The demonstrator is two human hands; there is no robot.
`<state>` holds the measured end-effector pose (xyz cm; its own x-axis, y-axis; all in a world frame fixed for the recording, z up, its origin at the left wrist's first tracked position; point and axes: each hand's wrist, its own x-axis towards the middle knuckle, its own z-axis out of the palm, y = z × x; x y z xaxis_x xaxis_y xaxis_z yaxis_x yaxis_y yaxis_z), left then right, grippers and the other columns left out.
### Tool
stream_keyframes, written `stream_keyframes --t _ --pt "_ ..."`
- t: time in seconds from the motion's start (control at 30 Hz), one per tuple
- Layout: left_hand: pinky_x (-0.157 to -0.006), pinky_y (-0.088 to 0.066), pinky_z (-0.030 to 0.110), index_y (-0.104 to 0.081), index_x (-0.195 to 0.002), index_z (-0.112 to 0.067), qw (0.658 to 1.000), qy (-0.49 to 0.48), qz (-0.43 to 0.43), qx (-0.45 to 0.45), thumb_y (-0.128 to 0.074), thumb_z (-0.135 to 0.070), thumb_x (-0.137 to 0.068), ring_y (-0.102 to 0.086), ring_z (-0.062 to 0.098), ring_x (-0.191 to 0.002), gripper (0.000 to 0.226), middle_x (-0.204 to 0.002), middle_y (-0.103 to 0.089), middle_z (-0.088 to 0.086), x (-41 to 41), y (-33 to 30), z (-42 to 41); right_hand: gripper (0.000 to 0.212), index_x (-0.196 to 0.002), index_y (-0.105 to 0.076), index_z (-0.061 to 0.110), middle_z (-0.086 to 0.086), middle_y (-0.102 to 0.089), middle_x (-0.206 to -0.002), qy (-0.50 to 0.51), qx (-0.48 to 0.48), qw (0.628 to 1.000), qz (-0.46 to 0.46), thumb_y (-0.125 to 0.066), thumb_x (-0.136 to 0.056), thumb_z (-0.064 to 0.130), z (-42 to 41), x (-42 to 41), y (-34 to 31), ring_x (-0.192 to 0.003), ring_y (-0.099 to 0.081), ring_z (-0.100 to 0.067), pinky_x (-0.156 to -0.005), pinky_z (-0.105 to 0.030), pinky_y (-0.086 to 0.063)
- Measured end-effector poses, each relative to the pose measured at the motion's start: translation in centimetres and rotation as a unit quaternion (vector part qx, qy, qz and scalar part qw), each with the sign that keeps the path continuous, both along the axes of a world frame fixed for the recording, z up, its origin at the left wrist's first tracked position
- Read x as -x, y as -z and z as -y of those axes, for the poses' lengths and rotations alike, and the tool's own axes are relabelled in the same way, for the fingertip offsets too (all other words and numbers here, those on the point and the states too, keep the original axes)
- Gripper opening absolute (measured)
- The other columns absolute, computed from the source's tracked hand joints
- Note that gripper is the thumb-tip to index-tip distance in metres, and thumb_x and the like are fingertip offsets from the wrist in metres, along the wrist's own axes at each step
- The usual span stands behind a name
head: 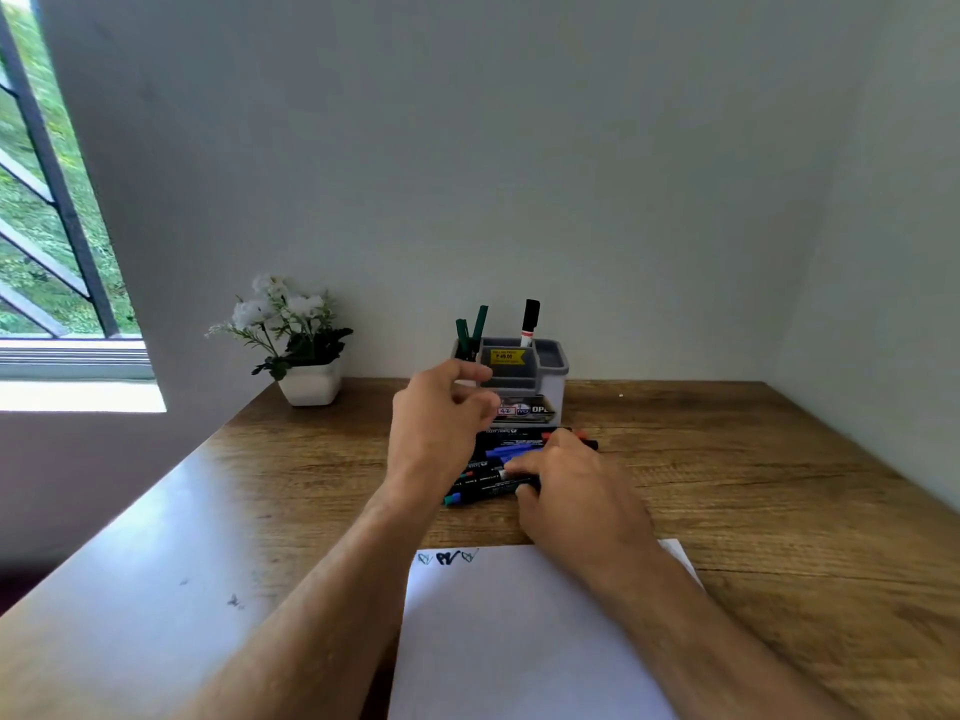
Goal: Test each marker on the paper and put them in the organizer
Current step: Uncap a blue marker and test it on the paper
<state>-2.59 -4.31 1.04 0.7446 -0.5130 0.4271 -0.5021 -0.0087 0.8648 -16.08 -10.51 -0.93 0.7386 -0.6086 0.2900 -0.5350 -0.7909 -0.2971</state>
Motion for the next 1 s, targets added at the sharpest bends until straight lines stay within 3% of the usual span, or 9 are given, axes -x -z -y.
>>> stream_keyframes --t 0.17,0.33,0.43,0.6,0.73,0.87,1.0 --pt "-0.068 -0.058 0.014 -0.063 -0.118 -0.034 0.998 0.004 0.050 0.024 -0.074 -0.018 -0.091 -0.071 -0.006 -0.072 0.033 -0.079 -0.074 -0.022 -0.3 0.8 -0.3 0.033 -0.129 -0.061 0.039 0.001 -0.053 -0.125 -0.024 0.011 0.999 -0.037 -0.055 -0.098 0.029 0.2 0.4 -0.8 -0.106 -0.057 -0.021 -0.088 -0.034 -0.048" --pt "-0.068 -0.056 0.010 -0.061 -0.125 -0.029 0.996 0.007 0.084 0.016 -0.071 -0.019 -0.092 -0.069 -0.009 -0.079 0.035 -0.083 -0.075 -0.016 -0.4 1.4 0.1 0.035 -0.132 -0.060 0.037 -0.001 -0.052 -0.130 -0.031 0.004 0.994 -0.107 -0.055 -0.099 0.026 0.3 0.1 -1.7 -0.114 -0.054 -0.023 -0.095 -0.035 -0.047" --pt "-0.070 -0.057 0.011 -0.061 -0.126 -0.028 0.996 0.011 0.083 0.013 -0.071 -0.019 -0.092 -0.069 -0.009 -0.079 0.036 -0.083 -0.075 -0.015 -0.4 1.4 0.2 0.033 -0.131 -0.061 0.032 -0.002 -0.052 -0.128 -0.034 -0.024 0.992 -0.115 -0.055 -0.099 0.027 0.5 0.0 -1.7 -0.111 -0.054 -0.021 -0.092 -0.034 -0.045" --pt "-0.074 -0.061 0.022 -0.062 -0.124 -0.027 0.995 0.005 0.071 0.063 -0.073 -0.018 -0.091 -0.071 -0.005 -0.079 0.035 -0.082 -0.075 -0.015 -0.2 1.0 -0.3 0.020 -0.115 -0.060 0.037 0.005 -0.051 -0.116 -0.025 0.027 0.999 -0.009 -0.056 -0.098 0.027 0.5 0.3 0.1 -0.085 -0.051 -0.011 -0.068 -0.026 -0.042" --pt "-0.077 -0.063 0.034 -0.057 -0.125 -0.029 0.986 -0.010 0.090 0.139 -0.073 -0.015 -0.092 -0.073 0.002 -0.079 0.039 -0.085 -0.076 -0.011 0.0 0.2 -0.8 0.022 -0.115 -0.050 0.036 0.008 -0.052 -0.113 -0.021 0.041 0.996 0.080 -0.052 -0.098 0.022 0.9 0.0 0.7 -0.082 -0.053 -0.009 -0.062 -0.024 -0.046" --pt "-0.072 -0.063 0.032 -0.054 -0.123 -0.028 0.963 -0.051 0.101 0.243 -0.071 -0.010 -0.092 -0.073 0.007 -0.077 0.040 -0.086 -0.074 -0.007 0.1 -0.5 -1.3 0.018 -0.118 -0.049 0.027 0.009 -0.056 -0.110 -0.043 0.056 0.981 0.182 -0.047 -0.101 0.022 0.8 0.2 0.6 -0.076 -0.054 -0.004 -0.052 -0.011 -0.038" --pt "-0.076 -0.062 0.034 -0.053 -0.123 -0.027 0.966 -0.047 0.052 0.250 -0.070 -0.007 -0.092 -0.074 0.010 -0.078 0.041 -0.086 -0.073 -0.002 0.1 -0.4 -1.3 0.014 -0.114 -0.046 0.026 0.017 -0.053 -0.085 -0.079 0.039 0.954 0.286 -0.043 -0.101 0.027 0.3 0.4 0.2 -0.066 -0.054 -0.001 -0.048 -0.015 -0.038"
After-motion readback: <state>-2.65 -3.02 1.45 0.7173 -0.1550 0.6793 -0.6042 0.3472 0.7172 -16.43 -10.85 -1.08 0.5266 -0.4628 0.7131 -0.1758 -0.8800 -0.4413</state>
